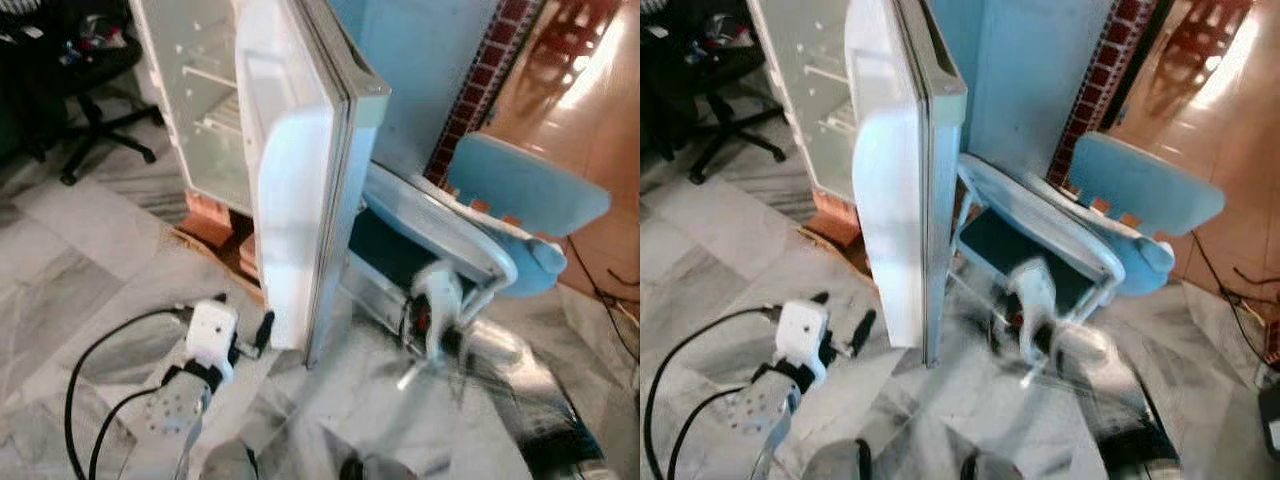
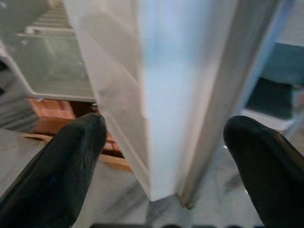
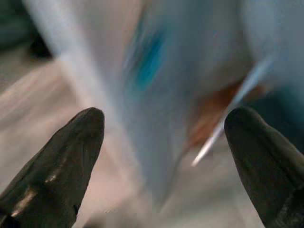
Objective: Restocking fridge
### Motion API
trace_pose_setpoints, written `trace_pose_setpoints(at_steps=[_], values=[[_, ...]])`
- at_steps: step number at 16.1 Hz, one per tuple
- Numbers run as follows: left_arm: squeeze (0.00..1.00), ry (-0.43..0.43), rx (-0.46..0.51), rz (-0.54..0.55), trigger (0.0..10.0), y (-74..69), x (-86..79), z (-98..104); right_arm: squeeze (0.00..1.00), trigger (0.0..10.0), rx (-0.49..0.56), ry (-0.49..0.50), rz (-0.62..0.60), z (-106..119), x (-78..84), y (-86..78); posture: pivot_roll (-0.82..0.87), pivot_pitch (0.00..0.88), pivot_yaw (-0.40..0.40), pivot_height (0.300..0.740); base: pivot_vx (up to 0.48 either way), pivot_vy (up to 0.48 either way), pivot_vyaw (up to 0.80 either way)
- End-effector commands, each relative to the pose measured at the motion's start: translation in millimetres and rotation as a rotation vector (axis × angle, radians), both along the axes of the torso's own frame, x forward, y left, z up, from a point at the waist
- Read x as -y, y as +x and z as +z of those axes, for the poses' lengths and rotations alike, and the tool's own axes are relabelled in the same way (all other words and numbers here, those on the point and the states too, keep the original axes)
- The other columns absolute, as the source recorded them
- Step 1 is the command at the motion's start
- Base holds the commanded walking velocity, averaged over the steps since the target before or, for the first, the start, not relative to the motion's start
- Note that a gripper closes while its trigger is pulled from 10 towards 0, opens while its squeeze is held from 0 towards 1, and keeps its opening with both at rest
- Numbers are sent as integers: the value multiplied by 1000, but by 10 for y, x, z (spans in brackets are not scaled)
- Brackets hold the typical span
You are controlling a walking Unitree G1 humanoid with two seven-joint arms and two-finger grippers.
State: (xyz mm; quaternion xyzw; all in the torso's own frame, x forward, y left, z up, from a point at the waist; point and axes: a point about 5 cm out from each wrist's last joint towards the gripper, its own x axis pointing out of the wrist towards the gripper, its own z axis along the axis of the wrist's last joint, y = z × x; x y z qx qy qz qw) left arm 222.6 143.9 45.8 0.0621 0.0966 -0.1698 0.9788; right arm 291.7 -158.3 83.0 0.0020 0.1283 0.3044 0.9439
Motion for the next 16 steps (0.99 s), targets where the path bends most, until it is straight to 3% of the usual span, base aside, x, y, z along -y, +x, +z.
trace_pose_setpoints(at_steps=[1,2,4,5,7,8,9,10,12,13,14,15,16], values=[[0,8,-23,-13,10000,-52,10,-32,0,10000,104,-10,-85,163,55,118,115,99,-47,740,0,0,0],[0,9,-28,-15,10000,-59,12,-43,0,10000,140,-12,-101,218,21,177,119,99,-46,740,0,0,0],[0,17,-31,-21,10000,-55,19,-47,0,10000,205,138,-109,452,-219,314,127,97,-48,740,0,0,0],[0,20,-34,-22,10000,-53,22,-48,0,10000,217,289,50,626,-506,241,131,96,-51,740,0,0,0],[0,22,-36,-23,10000,-59,25,-44,0,10000,200,446,257,791,-763,42,131,96,-51,740,0,0,0],[0,23,-38,-22,10000,-63,26,-47,0,10000,154,538,488,877,-943,-280,130,93,-54,740,0,0,0],[0,23,-38,-22,10000,-64,26,-48,0,10000,146,545,507,877,-957,-312,130,93,-54,740,0,0,0],[0,25,-40,-22,10000,-63,31,-53,0,10000,142,492,473,774,-953,-308,126,93,-53,740,0,0,0],[0,26,-43,-26,10000,-53,43,-57,0,10000,95,324,277,417,-804,-162,121,91,-51,740,0,0,0],[0,26,-41,-23,10000,-45,39,-54,0,10000,97,289,227,354,-753,-135,121,91,-51,740,0,0,0],[0,29,-14,12,10000,17,-10,-13,0,10000,95,216,62,225,-557,-108,118,87,-50,740,0,0,0],[0,51,2,19,10000,38,-27,1,0,10000,95,204,25,206,-508,-116,118,87,-50,740,0,0,0],[0,116,59,15,10000,86,-54,36,0,10000,173,155,-113,206,-362,-125,120,83,-52,740,0,0,0]])
